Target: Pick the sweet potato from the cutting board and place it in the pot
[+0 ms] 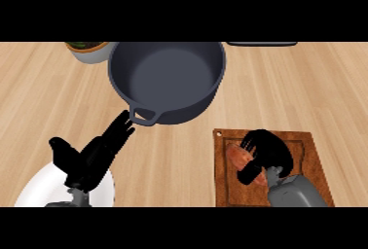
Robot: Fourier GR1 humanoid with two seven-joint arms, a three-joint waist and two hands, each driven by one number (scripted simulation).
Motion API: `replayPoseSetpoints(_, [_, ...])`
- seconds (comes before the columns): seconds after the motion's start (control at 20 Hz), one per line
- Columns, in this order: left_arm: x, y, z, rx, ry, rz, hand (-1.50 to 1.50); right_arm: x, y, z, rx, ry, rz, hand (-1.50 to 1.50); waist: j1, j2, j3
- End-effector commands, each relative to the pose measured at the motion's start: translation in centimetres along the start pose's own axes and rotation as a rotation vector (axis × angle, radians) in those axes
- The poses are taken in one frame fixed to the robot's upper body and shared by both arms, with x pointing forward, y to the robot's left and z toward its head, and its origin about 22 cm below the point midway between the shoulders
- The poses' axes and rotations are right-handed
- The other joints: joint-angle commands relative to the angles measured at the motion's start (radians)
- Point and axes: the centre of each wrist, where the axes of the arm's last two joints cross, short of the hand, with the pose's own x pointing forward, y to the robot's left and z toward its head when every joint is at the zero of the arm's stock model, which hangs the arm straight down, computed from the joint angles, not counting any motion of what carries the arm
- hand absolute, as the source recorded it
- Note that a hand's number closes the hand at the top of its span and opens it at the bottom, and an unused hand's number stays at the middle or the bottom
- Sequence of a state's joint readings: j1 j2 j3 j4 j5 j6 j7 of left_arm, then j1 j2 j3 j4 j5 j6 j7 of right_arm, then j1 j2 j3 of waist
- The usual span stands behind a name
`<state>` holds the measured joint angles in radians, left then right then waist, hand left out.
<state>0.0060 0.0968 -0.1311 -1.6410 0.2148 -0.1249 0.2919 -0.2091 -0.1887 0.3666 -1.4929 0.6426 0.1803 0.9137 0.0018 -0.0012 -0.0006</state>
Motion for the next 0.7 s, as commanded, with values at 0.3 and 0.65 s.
replayPoseSetpoints(0.3, [-0.7,0.5,-0.3,0.006,-0.002,-0.006,0.0,4.4,5.3,4.2,-0.083,-0.145,0.15,1.5,-0.001,0.001,0.0])
replayPoseSetpoints(0.65, [1.5,-0.1,0.0,-0.011,0.002,-0.012,0.0,5.0,1.3,6.3,-0.262,-0.133,0.148,1.5,-0.002,-0.001,0.001])
